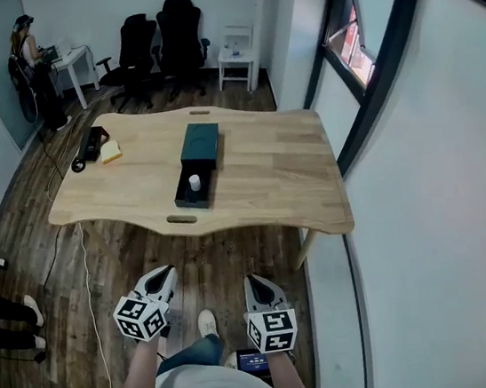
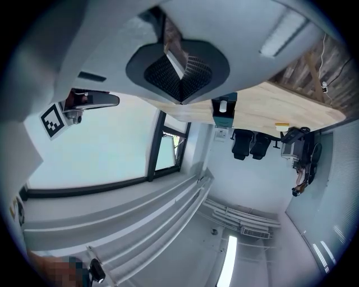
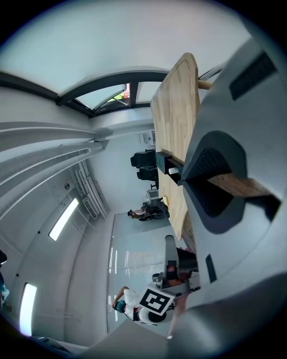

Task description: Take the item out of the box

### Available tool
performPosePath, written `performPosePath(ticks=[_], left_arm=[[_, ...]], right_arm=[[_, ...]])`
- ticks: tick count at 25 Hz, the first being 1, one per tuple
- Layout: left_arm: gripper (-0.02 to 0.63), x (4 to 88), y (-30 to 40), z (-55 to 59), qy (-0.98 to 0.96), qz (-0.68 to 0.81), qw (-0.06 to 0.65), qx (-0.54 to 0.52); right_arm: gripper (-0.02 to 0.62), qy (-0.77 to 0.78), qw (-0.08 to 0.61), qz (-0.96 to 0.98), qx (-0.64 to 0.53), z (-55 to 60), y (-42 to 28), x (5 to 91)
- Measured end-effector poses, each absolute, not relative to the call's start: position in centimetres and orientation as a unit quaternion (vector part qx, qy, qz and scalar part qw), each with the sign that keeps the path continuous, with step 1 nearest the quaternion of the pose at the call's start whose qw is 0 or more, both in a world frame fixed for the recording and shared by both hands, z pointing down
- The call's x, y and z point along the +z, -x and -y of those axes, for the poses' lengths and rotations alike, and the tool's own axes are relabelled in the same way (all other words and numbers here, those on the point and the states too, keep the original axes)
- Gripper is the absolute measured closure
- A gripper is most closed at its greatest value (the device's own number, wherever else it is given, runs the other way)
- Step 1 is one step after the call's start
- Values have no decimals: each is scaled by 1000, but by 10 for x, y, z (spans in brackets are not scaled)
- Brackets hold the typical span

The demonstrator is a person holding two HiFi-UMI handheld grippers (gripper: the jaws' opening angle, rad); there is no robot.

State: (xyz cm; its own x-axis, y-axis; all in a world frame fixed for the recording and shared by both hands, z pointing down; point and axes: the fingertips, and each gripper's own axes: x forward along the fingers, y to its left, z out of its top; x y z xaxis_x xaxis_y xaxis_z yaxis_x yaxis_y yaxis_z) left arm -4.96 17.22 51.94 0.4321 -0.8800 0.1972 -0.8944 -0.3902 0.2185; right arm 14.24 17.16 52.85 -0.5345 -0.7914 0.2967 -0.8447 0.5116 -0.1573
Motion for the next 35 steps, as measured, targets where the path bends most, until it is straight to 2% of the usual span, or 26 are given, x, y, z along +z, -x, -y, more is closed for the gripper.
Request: performPosePath(ticks=[12, 23, 29, 35], left_arm=[[606, 546, 84, -22, -826, 538, 168, 13], [606, 565, 129, 146, -831, 523, 170, 85], [604, 568, 133, 186, -838, 509, 163, 113], [606, 564, 130, 201, -844, 497, 162, 116]], right_arm=[[589, -469, 111, 865, 138, -24, -107, 541], [589, -474, 133, 857, 151, 140, -50, 550], [589, -505, 156, 830, 177, 179, -53, 562], [589, -516, 151, 826, 169, 192, -53, 549]])
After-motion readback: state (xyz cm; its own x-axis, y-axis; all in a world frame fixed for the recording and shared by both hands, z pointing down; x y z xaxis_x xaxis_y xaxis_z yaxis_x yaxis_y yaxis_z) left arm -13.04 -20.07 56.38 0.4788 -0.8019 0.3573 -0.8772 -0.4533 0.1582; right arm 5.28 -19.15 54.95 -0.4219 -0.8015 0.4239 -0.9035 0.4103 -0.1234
